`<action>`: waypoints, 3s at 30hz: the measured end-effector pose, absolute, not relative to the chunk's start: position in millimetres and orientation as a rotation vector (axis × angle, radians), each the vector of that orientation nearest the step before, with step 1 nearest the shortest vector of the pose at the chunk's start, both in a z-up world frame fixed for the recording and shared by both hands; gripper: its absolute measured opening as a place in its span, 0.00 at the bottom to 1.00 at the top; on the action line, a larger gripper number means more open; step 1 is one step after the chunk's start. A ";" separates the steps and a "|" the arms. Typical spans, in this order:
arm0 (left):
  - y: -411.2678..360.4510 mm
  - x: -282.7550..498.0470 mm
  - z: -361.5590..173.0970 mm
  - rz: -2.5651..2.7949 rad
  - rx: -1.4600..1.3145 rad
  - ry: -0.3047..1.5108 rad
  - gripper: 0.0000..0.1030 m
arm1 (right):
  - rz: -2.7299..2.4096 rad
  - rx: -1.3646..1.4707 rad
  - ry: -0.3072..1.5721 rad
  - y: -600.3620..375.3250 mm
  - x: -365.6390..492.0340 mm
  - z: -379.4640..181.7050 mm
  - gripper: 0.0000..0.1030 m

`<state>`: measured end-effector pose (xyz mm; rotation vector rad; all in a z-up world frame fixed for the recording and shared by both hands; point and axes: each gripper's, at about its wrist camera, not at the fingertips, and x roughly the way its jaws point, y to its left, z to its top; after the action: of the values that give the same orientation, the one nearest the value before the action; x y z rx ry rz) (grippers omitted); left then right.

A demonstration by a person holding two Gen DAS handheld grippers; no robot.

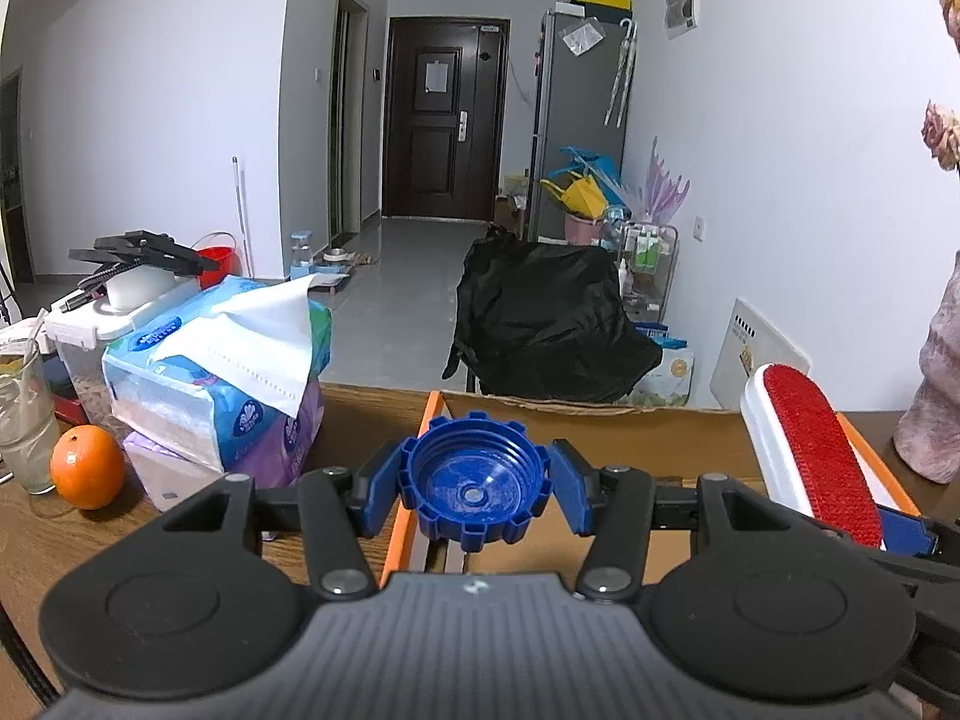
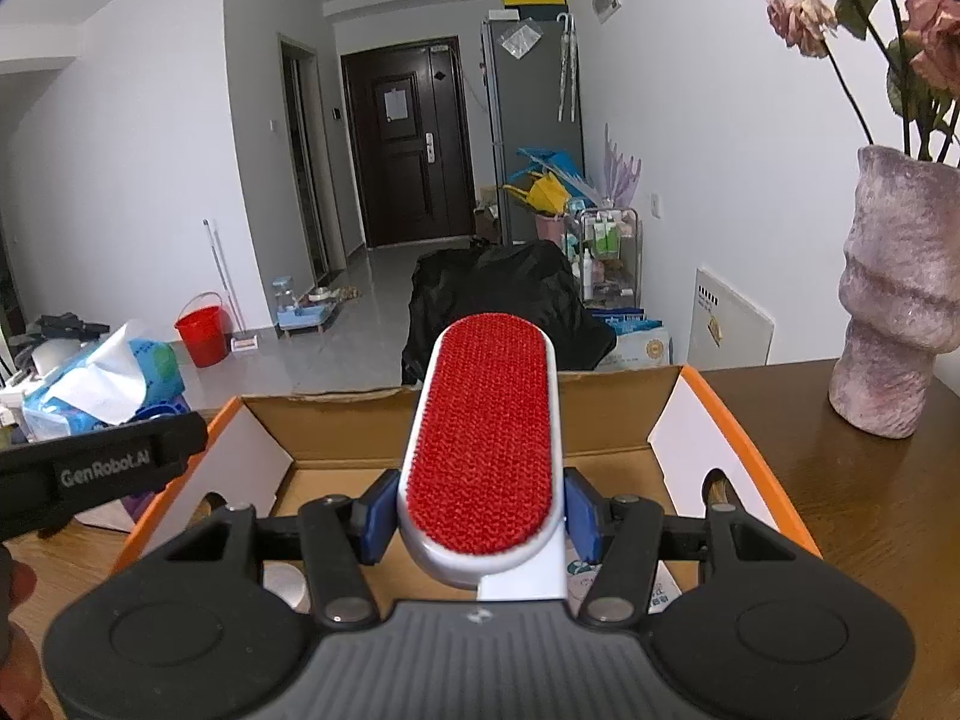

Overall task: Organize rigid objects
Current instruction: 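Open left tool to drop the blue cap while right tool releases lint brush into box, then withdraw both open tools from the box back over the table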

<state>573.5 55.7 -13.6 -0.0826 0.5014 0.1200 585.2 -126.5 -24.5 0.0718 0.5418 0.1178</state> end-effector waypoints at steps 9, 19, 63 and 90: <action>58.8 569.5 -10.9 0.113 -0.071 0.498 0.85 | 0.123 0.117 0.582 -139.6 588.5 -20.1 0.74; 61.9 564.9 -4.6 0.142 -0.067 0.491 1.00 | 0.121 0.082 0.480 -142.5 564.4 2.0 1.00; 47.2 440.5 12.2 0.181 -0.049 0.428 1.00 | 0.106 -0.019 0.417 -180.8 438.5 5.5 1.00; 38.1 341.7 -16.2 0.147 -0.040 0.478 1.00 | 0.145 -0.041 0.389 -209.4 338.1 -26.7 1.00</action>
<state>341.7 38.1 -16.2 -0.0400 0.4780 0.1468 338.1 -209.4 -26.7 -0.0412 0.3889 0.1453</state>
